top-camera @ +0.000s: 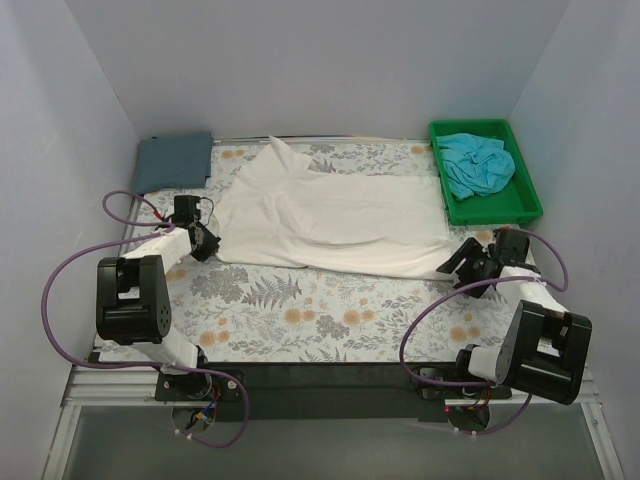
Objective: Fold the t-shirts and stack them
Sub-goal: Fold the tshirt
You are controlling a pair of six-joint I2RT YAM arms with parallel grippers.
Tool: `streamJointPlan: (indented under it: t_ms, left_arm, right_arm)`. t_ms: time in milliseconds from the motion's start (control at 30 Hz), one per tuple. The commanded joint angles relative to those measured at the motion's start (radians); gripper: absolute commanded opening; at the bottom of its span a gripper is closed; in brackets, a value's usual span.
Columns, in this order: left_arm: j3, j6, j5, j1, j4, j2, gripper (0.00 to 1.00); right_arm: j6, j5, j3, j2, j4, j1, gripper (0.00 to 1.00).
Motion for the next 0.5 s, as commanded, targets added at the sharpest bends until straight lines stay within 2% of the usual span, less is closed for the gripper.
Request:
streamJointPlan:
  t_ms: [0,133,167,233,333,367,467]
  left_arm:
    - [-0.014,0.004,-0.035,0.009,0.01,-0.018,0.0]
    - [-0.016,-0.001,-0.035,0.023,-0.001,-0.026,0.0]
    - [-0.017,-0.001,-0.035,0.026,-0.001,-0.033,0.0]
    - [-0.026,0.002,-0.036,0.035,-0.002,-0.043,0.0]
    - [-0.04,-0.007,-0.032,0.055,-0.013,-0.055,0.0]
    - [-0.042,-0.01,-0.03,0.06,-0.017,-0.058,0.0]
    - [-0.051,-0.025,-0.024,0.08,-0.057,-0.075,0.0]
  right_arm:
    - [0.055,-0.014,-0.022,0.033,0.088,-0.005,0.62]
    - [0.062,0.013,-0.039,0.058,0.099,-0.008,0.58]
    - [0.061,0.021,-0.044,0.061,0.1,-0.008,0.53]
    - [0.062,0.044,-0.056,0.065,0.106,-0.015,0.49]
    - [0.061,0.059,-0.065,0.079,0.103,-0.022,0.35]
    - [0.058,0.061,-0.067,0.081,0.102,-0.023,0.25]
    - [0.049,0.081,-0.067,0.07,0.079,-0.029,0.06]
